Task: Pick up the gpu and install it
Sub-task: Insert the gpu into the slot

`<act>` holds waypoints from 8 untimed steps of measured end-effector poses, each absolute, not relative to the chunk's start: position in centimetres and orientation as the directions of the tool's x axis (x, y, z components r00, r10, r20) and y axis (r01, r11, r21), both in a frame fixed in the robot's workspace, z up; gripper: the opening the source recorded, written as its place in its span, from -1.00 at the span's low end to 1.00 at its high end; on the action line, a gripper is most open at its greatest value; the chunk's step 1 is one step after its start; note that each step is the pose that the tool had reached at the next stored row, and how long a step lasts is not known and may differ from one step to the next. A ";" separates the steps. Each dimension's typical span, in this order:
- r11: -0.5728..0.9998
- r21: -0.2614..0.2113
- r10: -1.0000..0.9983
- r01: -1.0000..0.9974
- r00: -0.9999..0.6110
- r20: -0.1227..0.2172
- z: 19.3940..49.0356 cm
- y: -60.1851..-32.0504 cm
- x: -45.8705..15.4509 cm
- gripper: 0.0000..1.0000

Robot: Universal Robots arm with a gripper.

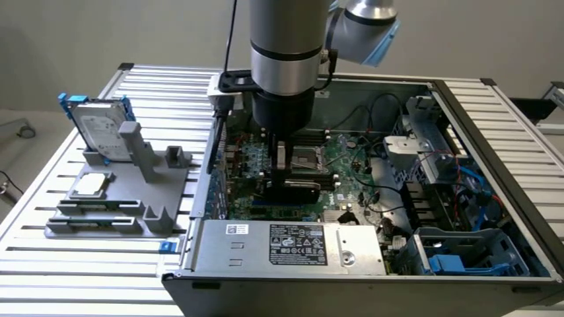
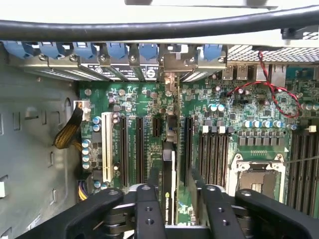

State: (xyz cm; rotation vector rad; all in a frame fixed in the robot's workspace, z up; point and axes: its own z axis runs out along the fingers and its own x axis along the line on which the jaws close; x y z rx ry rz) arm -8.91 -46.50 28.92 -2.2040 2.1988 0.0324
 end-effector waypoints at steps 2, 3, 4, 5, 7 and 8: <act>-0.002 -0.005 -0.999 -1.000 0.002 -0.035 28.9 -46.5 -8.9 -0.49; -0.002 -0.005 -0.999 -1.000 0.002 -0.035 28.9 -46.5 -8.9 -0.61; -0.002 -0.005 -0.999 -1.000 0.002 -0.035 28.9 -46.5 -8.9 -0.73; -0.002 -0.005 -0.999 -1.000 0.002 -0.035 28.9 -46.5 -8.9 -0.73; -0.002 -0.005 -0.999 -1.000 0.002 -0.035 28.9 -46.5 -8.9 -0.79; -0.002 -0.005 -0.999 -1.000 0.002 -0.035 28.9 -46.5 -8.9 -0.79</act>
